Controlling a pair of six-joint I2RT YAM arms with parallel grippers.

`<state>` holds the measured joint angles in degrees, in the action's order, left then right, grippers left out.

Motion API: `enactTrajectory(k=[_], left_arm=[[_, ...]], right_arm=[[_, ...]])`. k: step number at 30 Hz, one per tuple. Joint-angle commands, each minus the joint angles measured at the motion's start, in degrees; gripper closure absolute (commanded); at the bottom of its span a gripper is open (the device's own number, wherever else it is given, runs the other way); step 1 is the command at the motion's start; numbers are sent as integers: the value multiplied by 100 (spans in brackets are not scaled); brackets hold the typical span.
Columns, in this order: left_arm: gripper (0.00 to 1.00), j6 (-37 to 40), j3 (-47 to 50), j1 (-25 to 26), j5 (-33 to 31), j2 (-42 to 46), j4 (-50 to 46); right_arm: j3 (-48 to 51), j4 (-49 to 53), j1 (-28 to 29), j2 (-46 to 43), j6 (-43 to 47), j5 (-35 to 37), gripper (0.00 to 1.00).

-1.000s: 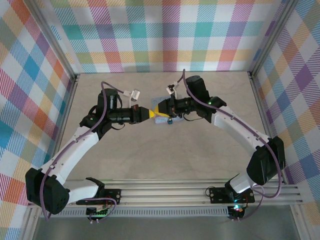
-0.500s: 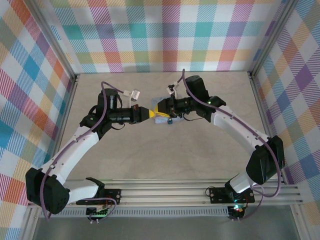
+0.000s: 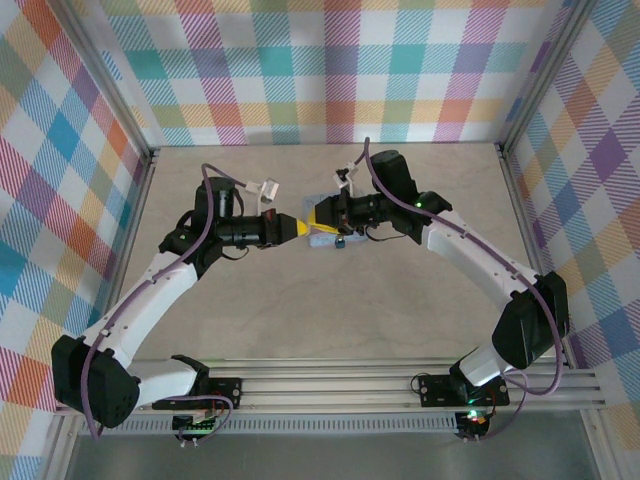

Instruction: Unlock a padlock with a key

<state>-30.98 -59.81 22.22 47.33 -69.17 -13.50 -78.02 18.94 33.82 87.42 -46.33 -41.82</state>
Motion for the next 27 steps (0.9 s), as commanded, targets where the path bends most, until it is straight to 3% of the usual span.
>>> enactTrajectory(k=[1,5,15,27], left_arm=[[100,84,-66,-69,39,29,-100],[100,84,-66,-77,57,46,-103],[100,41,-66,-77,205,13,-2],[100,-118,9,-77,308,5,222]], right_arm=[[-65,16,0,-67,-56,48,75],[-32,-30,1,-67,-96,8,83],[41,-197,7,-11,-193,23,78],[59,-523,1,129,-289,-284,91]])
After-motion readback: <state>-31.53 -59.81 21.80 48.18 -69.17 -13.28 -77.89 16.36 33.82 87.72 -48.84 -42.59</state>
